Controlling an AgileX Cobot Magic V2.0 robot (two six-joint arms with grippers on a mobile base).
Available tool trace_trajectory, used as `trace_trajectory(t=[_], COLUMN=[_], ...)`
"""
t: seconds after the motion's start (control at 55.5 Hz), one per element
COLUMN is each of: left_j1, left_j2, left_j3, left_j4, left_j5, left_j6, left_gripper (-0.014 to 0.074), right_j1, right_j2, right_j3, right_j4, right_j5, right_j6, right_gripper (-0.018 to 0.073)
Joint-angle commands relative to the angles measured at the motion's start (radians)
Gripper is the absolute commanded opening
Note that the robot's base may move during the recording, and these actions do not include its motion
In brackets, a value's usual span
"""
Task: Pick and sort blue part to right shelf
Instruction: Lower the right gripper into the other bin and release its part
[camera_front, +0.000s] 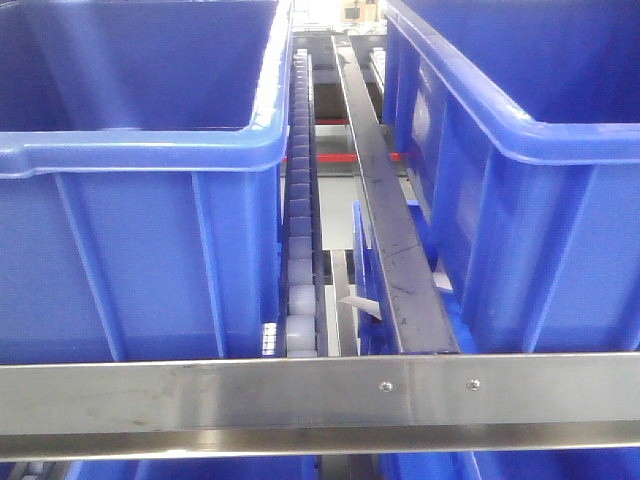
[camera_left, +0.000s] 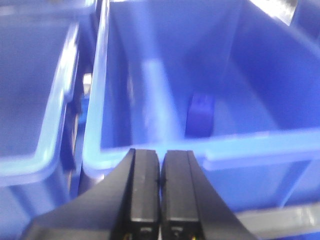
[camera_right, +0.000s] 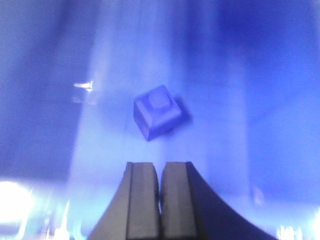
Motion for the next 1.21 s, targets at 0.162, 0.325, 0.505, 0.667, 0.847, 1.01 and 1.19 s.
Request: trace_trajectory(t=[0.162,0.325,0.505,0.667,0.847,1.01,1.19], left_j1=[-0.008,-0.008,-0.008,-0.008,-0.008,-0.008,0.012], left_j2=[-0.025,-0.025,-0.023,-0.023,-0.023,-0.023,-0.025], left_j3=[-0.033,-0.033,-0.033,-0.033,-0.033,-0.033,-0.031], left_j4=[0.016,0.018,0.020,0.020,0.020,0.020,0.000], left_j5=[-0.109,-0.107,-0.107,-0.107,-0.107,-0.107,-0.102], left_j6=[-0.006,-0.006,-0.006,-0.006,-0.006,-0.006,0.001], left_gripper=[0.0122,0.0122,0.0122,0.0122,0.0122,0.0122,0.0122], right_j1=[-0.002,-0.002,-0.002,-0.002,-0.002,-0.002,-0.002], right_j2=[-0.390,-0.560,-0.578,-0.579,-0.579,-0.579,-0.579], right_j3=[0.111,0.135,0.133,0.134,0.134,0.134,0.134], right_j4=[0.000,0.003,0.003,0.004,0.004,0.004,0.004], right_j5=[-0.071,-0.062,-0.099,-0.099,-0.099,-0.099,-0.099], right_j6=[-0.009,-0.009,-0.009,-0.009,-0.009,-0.009,-0.009], right_gripper=[0.0120,0.0120,0.0120,0.0120,0.0120,0.0120,0.0120])
